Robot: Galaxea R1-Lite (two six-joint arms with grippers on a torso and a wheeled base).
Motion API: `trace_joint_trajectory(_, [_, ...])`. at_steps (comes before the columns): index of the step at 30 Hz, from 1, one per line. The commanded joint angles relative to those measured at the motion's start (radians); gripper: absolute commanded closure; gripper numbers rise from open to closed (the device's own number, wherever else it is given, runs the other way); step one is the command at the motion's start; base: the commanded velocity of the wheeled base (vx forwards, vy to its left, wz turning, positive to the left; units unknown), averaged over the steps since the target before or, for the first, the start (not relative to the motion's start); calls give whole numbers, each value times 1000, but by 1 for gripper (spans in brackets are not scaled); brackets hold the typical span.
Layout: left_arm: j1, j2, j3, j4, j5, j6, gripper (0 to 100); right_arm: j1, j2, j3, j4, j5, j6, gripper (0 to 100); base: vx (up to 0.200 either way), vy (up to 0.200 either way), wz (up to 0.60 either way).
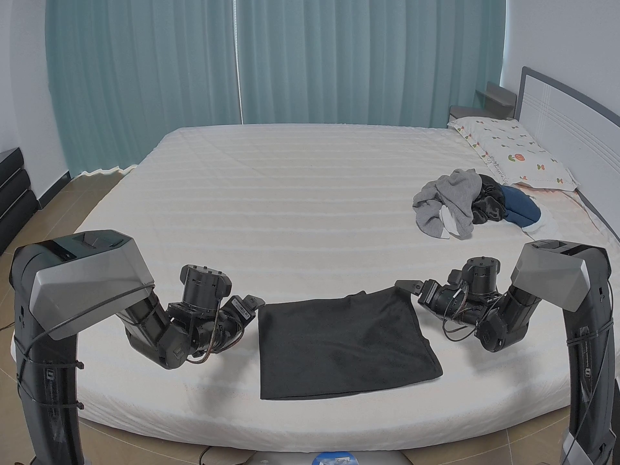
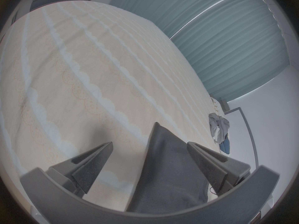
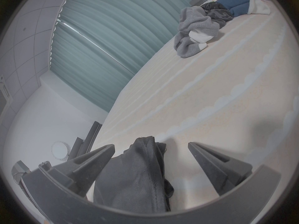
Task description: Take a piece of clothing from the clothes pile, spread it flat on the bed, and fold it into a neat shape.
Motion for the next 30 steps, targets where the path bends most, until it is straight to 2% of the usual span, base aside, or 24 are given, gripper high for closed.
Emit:
trace_joint_trajectory(1, [-6, -5, 53, -52, -20, 14, 0, -17, -22, 15, -1, 1, 20, 0, 0, 0, 0])
trace_joint_trajectory(4, [-8, -16, 159, -162, -119, 92, 0, -28, -21, 21, 0, 1, 24, 0, 0, 0, 0])
trace_joint_trajectory(6, [-12, -7, 196, -217, -148, 138, 0, -28, -21, 24, 0, 3, 24, 0, 0, 0, 0])
trace_joint_trajectory(13, [-46, 47, 174, -246, -140, 283, 0, -18, -13, 24, 0, 3, 26, 0, 0, 0, 0])
trace_joint_trajectory(28, [-75, 82, 104, -243, -128, 289, 0, -18, -13, 17, 0, 3, 30, 0, 0, 0, 0])
trace_joint_trajectory(29, [-75, 82, 104, -243, -128, 289, 100, -18, -13, 17, 0, 3, 30, 0, 0, 0, 0])
trace_joint_trajectory(30, [-78, 84, 104, -242, -128, 287, 100, -18, -13, 17, -1, 1, 30, 0, 0, 0, 0])
